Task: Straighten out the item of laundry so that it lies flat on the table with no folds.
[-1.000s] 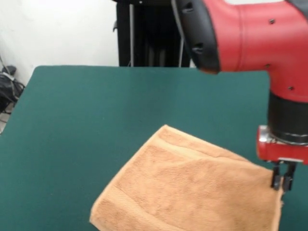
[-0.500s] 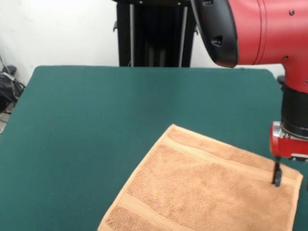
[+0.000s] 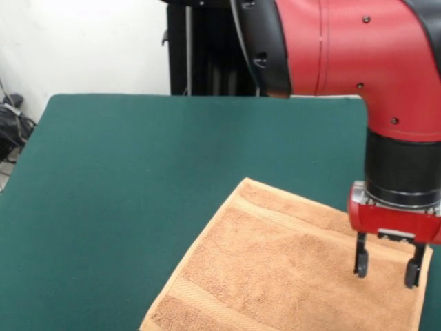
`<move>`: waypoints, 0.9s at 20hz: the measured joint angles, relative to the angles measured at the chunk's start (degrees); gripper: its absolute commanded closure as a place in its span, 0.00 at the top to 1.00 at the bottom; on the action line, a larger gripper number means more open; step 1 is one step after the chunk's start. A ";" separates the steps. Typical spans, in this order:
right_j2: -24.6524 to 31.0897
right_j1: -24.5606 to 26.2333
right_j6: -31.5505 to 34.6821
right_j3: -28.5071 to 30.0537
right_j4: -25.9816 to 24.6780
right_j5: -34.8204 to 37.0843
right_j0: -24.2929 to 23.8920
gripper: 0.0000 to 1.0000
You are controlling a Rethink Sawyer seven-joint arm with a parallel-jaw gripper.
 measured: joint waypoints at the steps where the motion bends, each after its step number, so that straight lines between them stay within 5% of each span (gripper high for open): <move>1: 0.00 0.00 0.00 -0.01 -0.02 0.00 -0.19 1.00; 10: -0.27 0.11 0.00 -1.69 -1.35 1.13 -1.80 1.00; 18: -0.41 0.11 -0.01 -8.13 -5.22 11.14 -5.94 1.00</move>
